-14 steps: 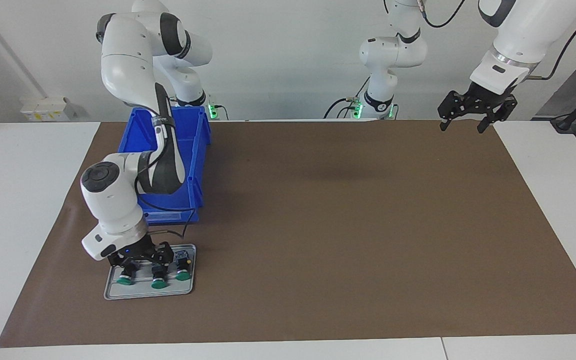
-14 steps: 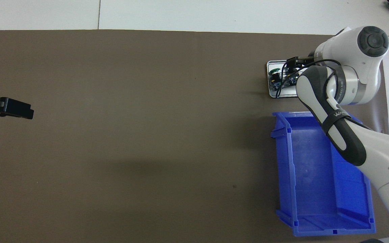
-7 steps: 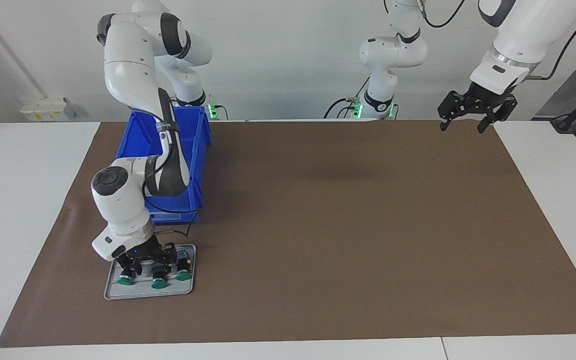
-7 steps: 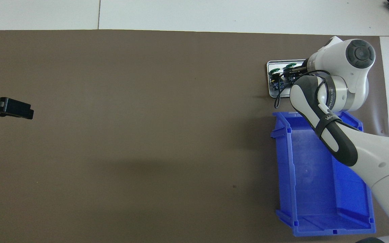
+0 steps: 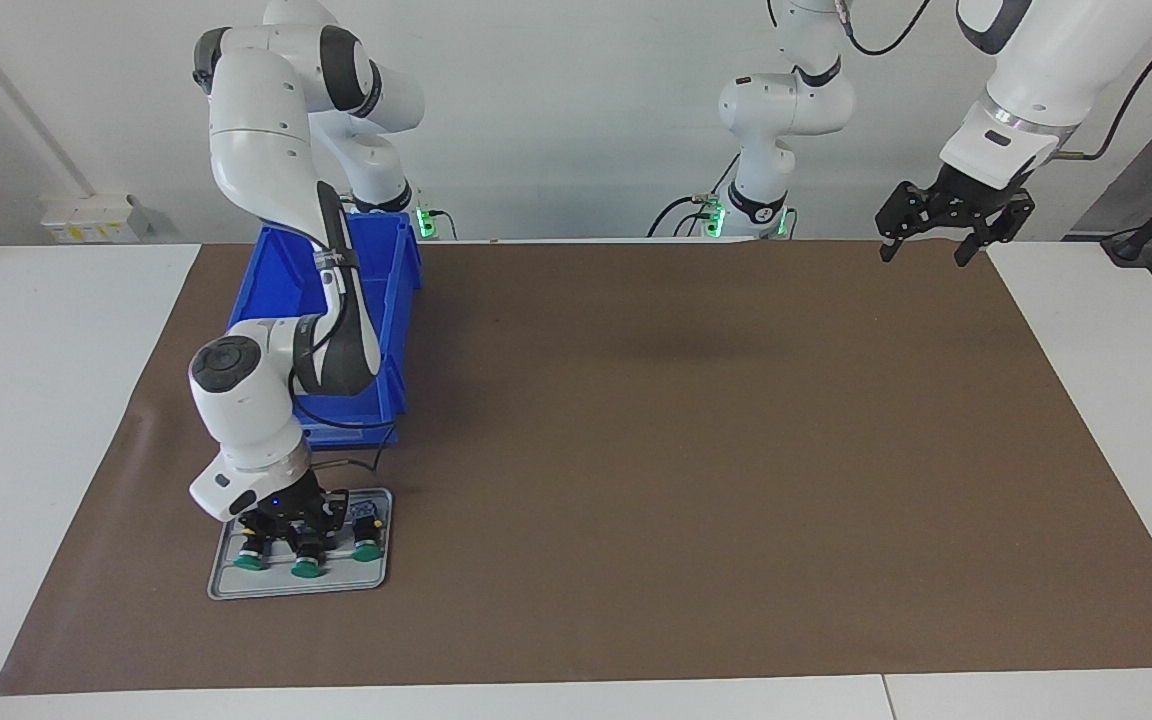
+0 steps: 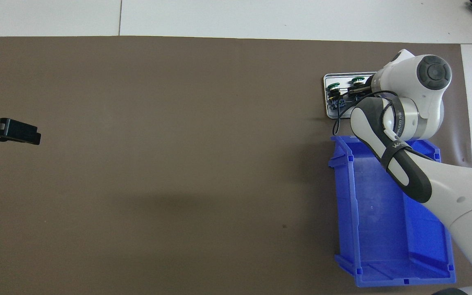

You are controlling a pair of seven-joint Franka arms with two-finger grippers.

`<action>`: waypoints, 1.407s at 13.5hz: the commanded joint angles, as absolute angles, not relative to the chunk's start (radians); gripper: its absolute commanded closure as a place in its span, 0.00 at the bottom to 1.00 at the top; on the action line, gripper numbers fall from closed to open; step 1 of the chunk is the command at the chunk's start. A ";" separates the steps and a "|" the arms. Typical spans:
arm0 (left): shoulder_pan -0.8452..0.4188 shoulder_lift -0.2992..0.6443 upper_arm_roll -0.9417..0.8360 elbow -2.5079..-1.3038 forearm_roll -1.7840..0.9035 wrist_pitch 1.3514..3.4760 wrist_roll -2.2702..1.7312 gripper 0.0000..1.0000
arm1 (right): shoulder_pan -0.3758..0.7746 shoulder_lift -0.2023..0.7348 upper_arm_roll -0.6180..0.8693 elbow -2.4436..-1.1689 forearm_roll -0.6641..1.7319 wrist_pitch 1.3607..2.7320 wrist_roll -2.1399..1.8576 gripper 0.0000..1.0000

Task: Place and press button with both arms
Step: 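Reach the right gripper into the metal tray and grasp a green button, then lift the green button and carry it toward the table center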

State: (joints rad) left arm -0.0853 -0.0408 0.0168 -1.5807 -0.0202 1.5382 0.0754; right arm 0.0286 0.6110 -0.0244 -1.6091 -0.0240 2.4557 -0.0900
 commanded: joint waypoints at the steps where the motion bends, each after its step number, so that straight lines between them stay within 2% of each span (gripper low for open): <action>1: -0.075 -0.066 0.011 -1.614 -0.005 1.555 0.081 0.00 | 0.020 0.595 -0.015 -1.602 -0.015 2.451 -0.114 1.00; 2: -0.075 -0.067 0.011 -1.614 -0.005 1.555 0.081 0.00 | 0.020 0.594 -0.015 -1.567 -0.015 2.413 -0.107 1.00; 4: -0.075 -0.067 0.011 -1.614 -0.005 1.555 0.081 0.00 | 0.029 0.584 -0.018 -1.455 -0.021 2.242 -0.030 1.00; 7: -0.075 -0.067 0.011 -1.614 -0.005 1.555 0.081 0.00 | 0.041 0.558 -0.011 -1.306 -0.037 2.010 0.266 1.00; 9: -0.075 -0.067 0.011 -1.614 -0.005 1.555 0.081 0.00 | 0.113 0.511 -0.031 -1.296 -0.035 1.982 0.545 1.00; 11: -0.075 -0.066 0.011 -1.614 -0.005 1.555 0.081 0.00 | 0.135 0.471 -0.012 -1.298 -0.026 1.965 0.867 1.00; 14: -0.075 -0.067 0.011 -1.614 -0.005 1.555 0.081 0.00 | 0.279 0.457 -0.014 -1.316 -0.041 1.973 1.341 1.00; 19: -0.075 -0.067 0.011 -1.614 -0.005 1.555 0.081 0.00 | 0.507 0.452 -0.014 -1.384 -0.146 1.959 1.847 1.00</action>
State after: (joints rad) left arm -0.0853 -0.0408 0.0168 -1.5808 -0.0202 1.5382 0.0754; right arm 0.4501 0.4703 -0.0118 -1.3395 -0.1126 1.9598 1.6820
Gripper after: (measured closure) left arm 0.000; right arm 0.590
